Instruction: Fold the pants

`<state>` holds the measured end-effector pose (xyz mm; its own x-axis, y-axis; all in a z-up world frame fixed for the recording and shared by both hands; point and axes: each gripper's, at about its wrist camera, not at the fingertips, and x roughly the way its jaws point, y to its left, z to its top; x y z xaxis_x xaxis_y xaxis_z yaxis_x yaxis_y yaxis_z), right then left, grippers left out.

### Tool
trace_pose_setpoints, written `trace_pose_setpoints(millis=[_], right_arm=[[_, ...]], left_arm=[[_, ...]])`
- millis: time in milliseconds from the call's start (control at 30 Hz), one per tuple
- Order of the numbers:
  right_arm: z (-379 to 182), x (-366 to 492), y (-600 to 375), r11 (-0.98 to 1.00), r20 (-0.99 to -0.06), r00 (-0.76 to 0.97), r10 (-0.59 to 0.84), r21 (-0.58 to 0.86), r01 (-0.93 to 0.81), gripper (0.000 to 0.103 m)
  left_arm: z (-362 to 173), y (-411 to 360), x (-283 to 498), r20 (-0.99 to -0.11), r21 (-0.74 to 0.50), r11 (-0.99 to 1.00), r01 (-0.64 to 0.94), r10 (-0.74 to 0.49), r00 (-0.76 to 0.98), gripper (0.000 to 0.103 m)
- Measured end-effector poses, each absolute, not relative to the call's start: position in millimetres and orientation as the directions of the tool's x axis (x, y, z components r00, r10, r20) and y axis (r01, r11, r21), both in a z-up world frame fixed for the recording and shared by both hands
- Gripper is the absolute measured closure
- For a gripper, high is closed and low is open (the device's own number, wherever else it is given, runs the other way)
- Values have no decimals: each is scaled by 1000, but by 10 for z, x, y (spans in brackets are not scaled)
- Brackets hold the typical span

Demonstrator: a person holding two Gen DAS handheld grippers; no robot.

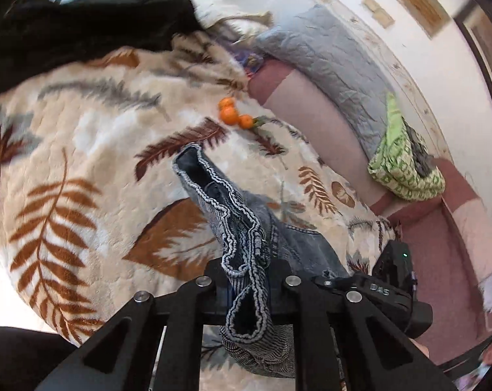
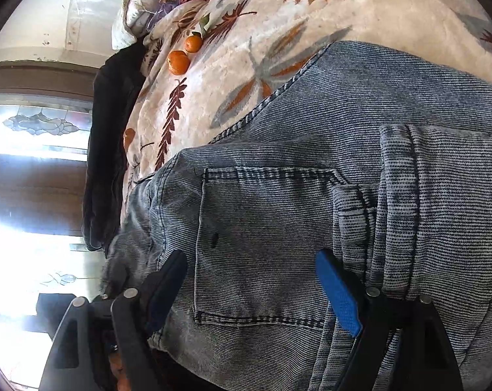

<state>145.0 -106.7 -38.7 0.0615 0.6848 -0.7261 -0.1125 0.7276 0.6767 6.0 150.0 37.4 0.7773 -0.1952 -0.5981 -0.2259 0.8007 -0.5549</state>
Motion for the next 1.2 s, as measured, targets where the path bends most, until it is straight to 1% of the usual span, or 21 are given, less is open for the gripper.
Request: trace_pose_setpoints(millis=[67,167,233,367,500,600,633,700,733,767,800,833,867,933,1000,1033,1067,1100,1133,1167,1200], right_arm=[[-378,1455,-1063,716,-716,55,696,688,-119,18],[-298,1456,-1393,605,-601,86,795,795,-38,19],[-90,1375,-1752,570,-553,173,815,819,-68,19],[234,1154,-2727,579,-514,388,765,812,-66,19],[178,929,-3526,599,-518,502,693,801,-1,19],[-15,788,-3930,580,-512,558,653,812,66,19],[-82,743,-4047,567,-505,575,644,819,85,19],[-209,692,-4228,539,-504,583,637,832,130,19],[-235,685,-4302,520,-493,586,643,843,139,19],[-236,679,-4352,508,-480,596,644,850,136,19],[-230,670,-4397,511,-480,607,634,848,138,19],[-235,677,-4415,516,-485,609,628,845,142,19],[-248,683,-4415,514,-485,603,634,846,141,19],[-267,674,-4428,521,-491,590,641,843,135,19],[-246,661,-4420,539,-497,597,629,833,125,19],[-222,649,-4409,547,-497,604,624,829,117,19],[-189,632,-4396,561,-499,613,612,821,107,19],[-141,594,-4389,577,-502,622,601,811,97,19],[-100,559,-4370,585,-503,628,594,806,92,19],[-58,492,-4358,583,-494,635,593,808,84,19],[-14,396,-4329,567,-475,637,607,820,71,19]], left_arm=[[603,1212,83,-583,-480,863,-160,-177,793,90],[868,815,84,-561,-394,917,-70,-179,809,90],[991,547,106,-548,-358,934,-10,-201,812,90],[1111,-92,206,-543,-287,952,102,-250,802,90],[1089,-828,264,-562,-228,947,228,-319,763,90],[860,-1348,289,-609,-179,933,311,-354,710,90],[700,-1500,309,-642,-162,930,329,-353,681,90],[202,-1775,424,-769,-127,922,365,-325,551,88],[-138,-1847,512,-845,-133,925,356,-294,447,84],[-322,-1861,536,-871,-143,927,348,-285,401,84],[-276,-1846,468,-832,-134,922,363,-303,464,84],[-180,-1837,415,-821,-138,912,386,-323,470,73],[-107,-1812,400,-825,-174,902,396,-353,442,53],[125,-1657,347,-793,-287,866,409,-454,406,40],[434,-1447,260,-735,-313,855,415,-494,464,35],[594,-1256,208,-691,-322,853,411,-508,514,34],[707,-1076,178,-652,-328,859,393,-507,564,30],[783,-866,158,-620,-327,875,357,-484,617,26],[814,-646,165,-604,-311,902,300,-431,671,21],[785,-444,201,-613,-283,931,230,-360,703,20],[696,-275,265,-646,-264,951,163,-299,702,20]])
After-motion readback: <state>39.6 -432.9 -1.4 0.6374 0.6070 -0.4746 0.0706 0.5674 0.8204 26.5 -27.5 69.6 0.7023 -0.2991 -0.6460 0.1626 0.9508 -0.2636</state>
